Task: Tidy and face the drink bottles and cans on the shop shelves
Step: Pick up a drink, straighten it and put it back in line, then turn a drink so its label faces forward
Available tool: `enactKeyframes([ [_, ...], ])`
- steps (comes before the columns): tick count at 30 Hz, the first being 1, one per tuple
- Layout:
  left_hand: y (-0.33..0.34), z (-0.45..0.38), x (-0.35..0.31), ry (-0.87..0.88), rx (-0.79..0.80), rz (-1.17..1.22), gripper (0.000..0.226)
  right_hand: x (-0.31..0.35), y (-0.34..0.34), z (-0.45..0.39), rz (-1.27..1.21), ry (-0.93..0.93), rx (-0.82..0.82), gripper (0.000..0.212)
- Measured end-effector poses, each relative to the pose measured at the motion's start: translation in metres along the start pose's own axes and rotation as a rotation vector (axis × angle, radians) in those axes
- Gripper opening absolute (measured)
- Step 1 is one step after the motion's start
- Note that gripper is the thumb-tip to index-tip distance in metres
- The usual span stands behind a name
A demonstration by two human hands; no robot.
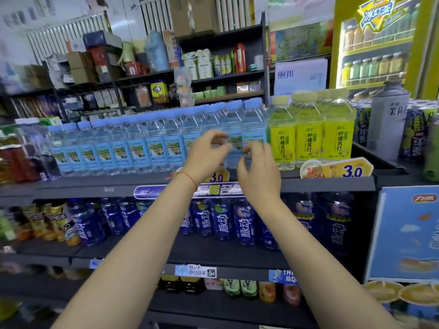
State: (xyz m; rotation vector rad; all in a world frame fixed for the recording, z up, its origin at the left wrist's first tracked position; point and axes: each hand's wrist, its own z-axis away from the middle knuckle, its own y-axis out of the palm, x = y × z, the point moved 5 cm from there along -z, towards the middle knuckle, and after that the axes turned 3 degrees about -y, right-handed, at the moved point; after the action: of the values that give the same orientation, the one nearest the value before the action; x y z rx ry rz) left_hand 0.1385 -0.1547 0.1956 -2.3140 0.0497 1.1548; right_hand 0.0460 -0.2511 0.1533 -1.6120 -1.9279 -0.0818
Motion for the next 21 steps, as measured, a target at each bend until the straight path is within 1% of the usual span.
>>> enactKeyframes([
  [2,-0.026,0.013,0.013,-0.019,-0.075,0.046,0.012,0.018,0.014,0.01,-0.081,-0.038,0.063,0.01],
  [5,-0.062,0.037,0.04,-0.084,-0.086,0.126,0.016,0.05,0.047,0.029,-0.143,-0.058,0.19,0.007],
  [8,-0.104,0.068,0.084,-0.203,0.029,0.172,0.015,0.082,0.09,0.058,-0.226,-0.005,0.358,0.006],
  [11,-0.151,0.111,0.154,-0.346,0.179,0.142,0.02,0.114,0.142,0.101,-0.353,0.135,0.517,0.014],
  [13,-0.184,0.145,0.208,-0.45,0.206,0.148,0.021,0.135,0.179,0.14,-0.404,0.251,0.616,0.018],
  [16,-0.233,0.198,0.286,-0.615,0.172,0.198,0.019,0.169,0.234,0.204,-0.431,0.392,0.721,0.021],
  [19,-0.276,0.249,0.357,-0.71,0.091,0.256,0.018,0.206,0.292,0.267,-0.425,0.488,0.821,0.021],
  [21,-0.304,0.277,0.393,-0.762,0.03,0.306,0.018,0.231,0.328,0.299,-0.447,0.544,0.842,0.022],
])
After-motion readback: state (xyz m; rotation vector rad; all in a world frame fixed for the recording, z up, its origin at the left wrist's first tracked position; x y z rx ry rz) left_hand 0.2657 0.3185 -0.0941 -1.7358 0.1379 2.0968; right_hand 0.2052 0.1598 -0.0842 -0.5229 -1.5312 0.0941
